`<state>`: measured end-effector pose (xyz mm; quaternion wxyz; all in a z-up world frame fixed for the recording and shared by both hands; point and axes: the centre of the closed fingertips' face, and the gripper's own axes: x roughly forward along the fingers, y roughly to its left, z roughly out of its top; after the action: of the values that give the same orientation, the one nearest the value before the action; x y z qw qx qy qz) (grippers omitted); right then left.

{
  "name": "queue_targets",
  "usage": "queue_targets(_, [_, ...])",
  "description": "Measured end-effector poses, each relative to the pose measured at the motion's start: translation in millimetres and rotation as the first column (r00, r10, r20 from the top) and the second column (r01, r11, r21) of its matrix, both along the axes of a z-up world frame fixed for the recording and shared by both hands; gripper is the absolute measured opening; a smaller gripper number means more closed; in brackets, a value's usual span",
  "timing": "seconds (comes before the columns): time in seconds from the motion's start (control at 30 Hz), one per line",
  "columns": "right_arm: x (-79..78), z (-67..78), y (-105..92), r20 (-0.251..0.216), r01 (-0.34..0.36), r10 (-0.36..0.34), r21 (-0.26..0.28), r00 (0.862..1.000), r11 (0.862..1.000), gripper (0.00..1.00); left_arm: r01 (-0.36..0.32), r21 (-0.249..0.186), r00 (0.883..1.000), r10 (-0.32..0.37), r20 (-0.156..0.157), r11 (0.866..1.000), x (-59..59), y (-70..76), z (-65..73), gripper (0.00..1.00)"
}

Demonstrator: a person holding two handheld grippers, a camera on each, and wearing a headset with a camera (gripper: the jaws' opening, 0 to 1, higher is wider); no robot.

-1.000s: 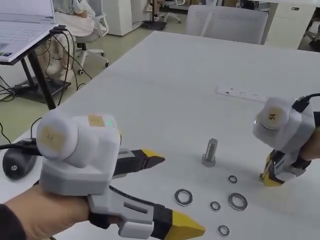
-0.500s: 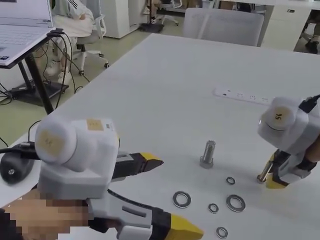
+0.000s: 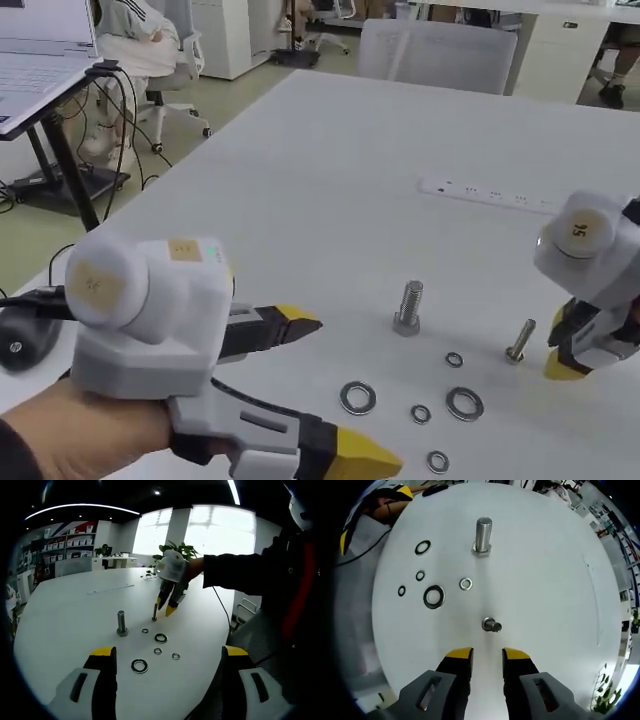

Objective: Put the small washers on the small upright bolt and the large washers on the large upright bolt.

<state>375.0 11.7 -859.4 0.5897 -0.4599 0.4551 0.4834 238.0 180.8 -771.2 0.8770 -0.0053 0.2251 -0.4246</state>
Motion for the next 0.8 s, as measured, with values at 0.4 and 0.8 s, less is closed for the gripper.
queue_targets(0.4, [-29.4,0.6,7.8,-0.034,0.003,-0.002,0.03,0.999,1.0,0.24,0.002,-0.002,1.0,-0.002,0.009,1.0,-1.0,0.4,2.5,0.86])
queue_targets(0.8, [-55.2,8.5,27.8,-0.072,-0.02,0.025,0.07,0.997,0.997,0.23,0.002,-0.007,1.0,-0.002,0.019,1.0,-1.5,1.2,6.2,0.86])
